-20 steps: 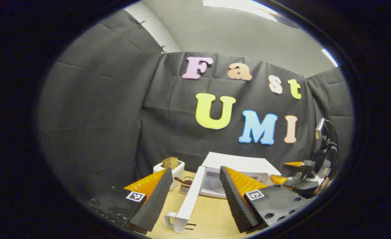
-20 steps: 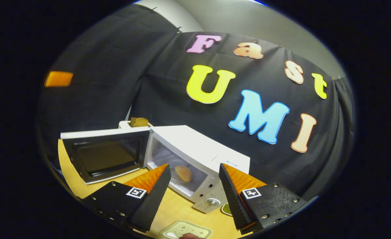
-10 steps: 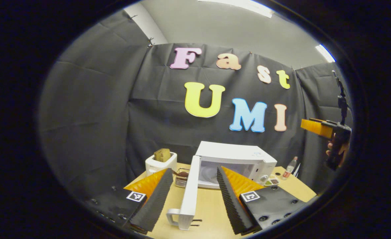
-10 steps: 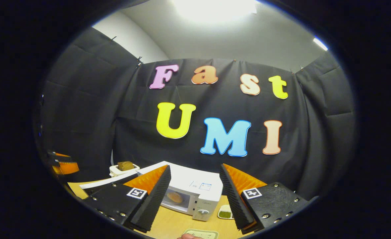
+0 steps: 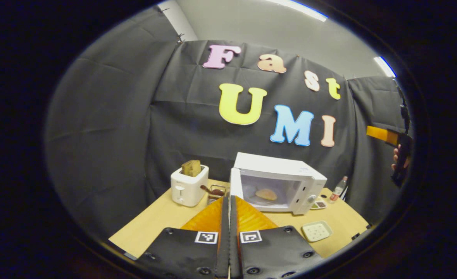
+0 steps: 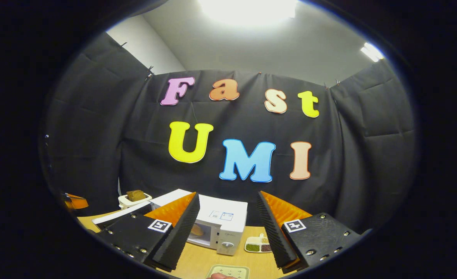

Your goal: Open the microwave oven with the left hand, put the food in, and close the microwave oven.

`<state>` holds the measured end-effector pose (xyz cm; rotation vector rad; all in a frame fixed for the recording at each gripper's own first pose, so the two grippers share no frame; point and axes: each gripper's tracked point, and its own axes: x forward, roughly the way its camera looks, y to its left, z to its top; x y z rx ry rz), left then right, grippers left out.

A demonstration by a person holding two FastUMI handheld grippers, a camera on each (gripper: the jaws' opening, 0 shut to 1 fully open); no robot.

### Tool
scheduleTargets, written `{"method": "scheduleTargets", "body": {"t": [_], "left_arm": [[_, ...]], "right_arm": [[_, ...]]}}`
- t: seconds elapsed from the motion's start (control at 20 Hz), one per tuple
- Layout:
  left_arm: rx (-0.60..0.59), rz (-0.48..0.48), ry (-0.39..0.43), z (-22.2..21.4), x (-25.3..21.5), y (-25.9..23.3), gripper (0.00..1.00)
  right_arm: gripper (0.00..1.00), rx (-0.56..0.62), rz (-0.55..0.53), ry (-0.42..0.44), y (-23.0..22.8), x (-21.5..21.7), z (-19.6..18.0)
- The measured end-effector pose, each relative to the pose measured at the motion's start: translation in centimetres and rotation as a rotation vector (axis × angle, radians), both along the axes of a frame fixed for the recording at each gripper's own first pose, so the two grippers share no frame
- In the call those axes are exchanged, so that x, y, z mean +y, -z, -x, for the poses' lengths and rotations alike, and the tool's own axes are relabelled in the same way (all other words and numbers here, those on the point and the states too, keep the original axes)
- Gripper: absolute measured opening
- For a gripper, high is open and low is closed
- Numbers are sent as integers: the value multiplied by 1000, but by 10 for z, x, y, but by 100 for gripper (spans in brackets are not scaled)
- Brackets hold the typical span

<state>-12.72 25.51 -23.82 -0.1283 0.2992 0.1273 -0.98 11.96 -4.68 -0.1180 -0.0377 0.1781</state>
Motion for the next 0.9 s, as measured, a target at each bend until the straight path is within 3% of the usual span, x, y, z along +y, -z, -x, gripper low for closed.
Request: {"method": "scheduleTargets", "body": {"t": [0.2, 0.4, 0.9], "left_arm": [[90, 31, 0, 9, 9, 42, 7], [156, -4, -18, 16, 11, 71, 7], [208, -15, 42, 21, -29, 80, 7]], "right_arm": [[90, 1, 11, 7, -2, -4, -3], [89, 11, 21, 14, 0, -14, -5], [90, -32, -33, 31, -16, -30, -13]]}}
